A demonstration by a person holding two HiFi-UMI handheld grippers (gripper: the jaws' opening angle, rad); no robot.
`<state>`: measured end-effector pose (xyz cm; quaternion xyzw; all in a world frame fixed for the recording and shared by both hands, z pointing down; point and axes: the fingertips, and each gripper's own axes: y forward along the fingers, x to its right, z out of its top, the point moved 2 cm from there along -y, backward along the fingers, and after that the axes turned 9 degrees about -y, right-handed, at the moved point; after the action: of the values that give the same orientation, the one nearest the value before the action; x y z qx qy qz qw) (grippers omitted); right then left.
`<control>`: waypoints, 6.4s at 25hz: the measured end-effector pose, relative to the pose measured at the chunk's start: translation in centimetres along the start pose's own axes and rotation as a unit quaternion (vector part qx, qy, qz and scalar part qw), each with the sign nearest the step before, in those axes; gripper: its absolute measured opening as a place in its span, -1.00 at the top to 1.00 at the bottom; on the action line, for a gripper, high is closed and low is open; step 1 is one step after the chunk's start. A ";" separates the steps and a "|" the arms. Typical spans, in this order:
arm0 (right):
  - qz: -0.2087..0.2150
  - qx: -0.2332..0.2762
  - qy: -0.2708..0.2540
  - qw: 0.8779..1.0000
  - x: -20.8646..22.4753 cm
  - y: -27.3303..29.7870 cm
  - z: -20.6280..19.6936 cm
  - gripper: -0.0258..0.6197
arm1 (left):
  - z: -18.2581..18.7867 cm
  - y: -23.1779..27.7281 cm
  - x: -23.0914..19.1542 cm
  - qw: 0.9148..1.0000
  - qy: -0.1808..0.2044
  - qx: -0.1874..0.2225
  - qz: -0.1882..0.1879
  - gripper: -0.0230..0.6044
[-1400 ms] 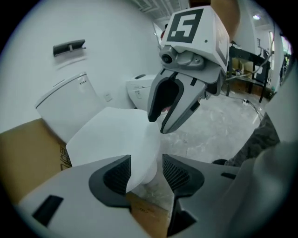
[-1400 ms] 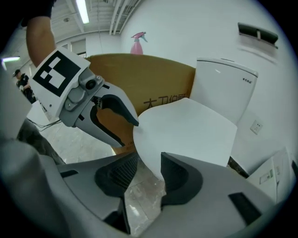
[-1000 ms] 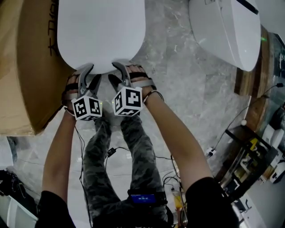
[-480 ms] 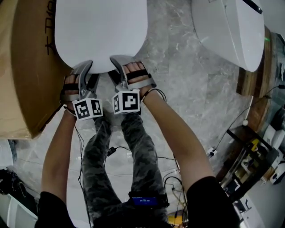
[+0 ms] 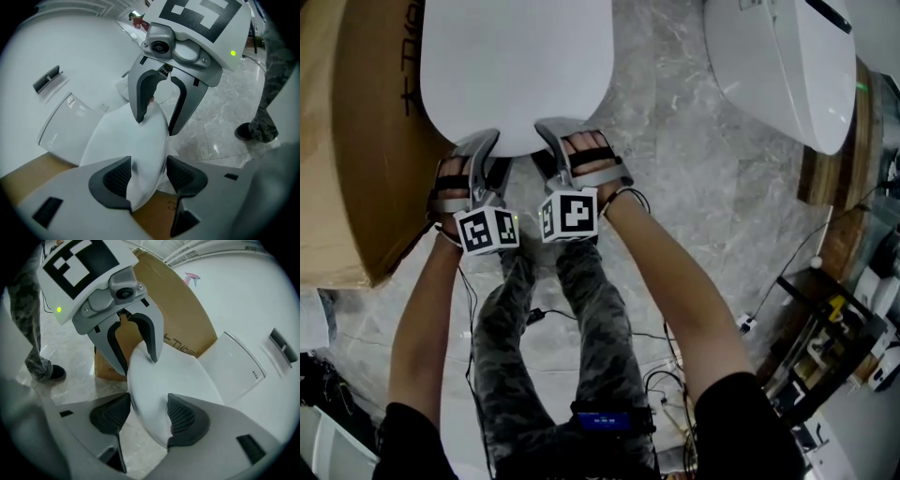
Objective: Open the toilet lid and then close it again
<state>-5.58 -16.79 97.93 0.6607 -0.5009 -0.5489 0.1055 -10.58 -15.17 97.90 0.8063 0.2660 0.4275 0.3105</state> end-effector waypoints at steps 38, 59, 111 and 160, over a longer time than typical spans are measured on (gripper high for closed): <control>-0.010 0.049 0.150 0.987 33.1 -14.5 8.7 0.43 | 16.7 -15.0 -30.0 0.994 -0.067 0.029 0.083 0.48; -0.002 0.024 0.207 0.978 47.4 -11.0 8.4 0.43 | 19.8 -10.6 -43.3 1.000 -0.016 -0.004 0.010 0.47; 0.068 0.007 0.183 0.981 61.0 -2.7 5.1 0.54 | 21.3 -3.5 -57.7 0.994 -0.109 0.011 0.024 0.43; 0.012 0.127 0.382 0.916 62.4 -19.6 8.4 0.88 | 26.6 -21.0 -55.1 0.887 -0.413 0.203 -0.032 0.90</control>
<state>-8.35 -52.50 42.60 0.8220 -0.4956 -0.1858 0.2103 -18.46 -46.68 41.99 0.9465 0.2203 -0.0180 0.2350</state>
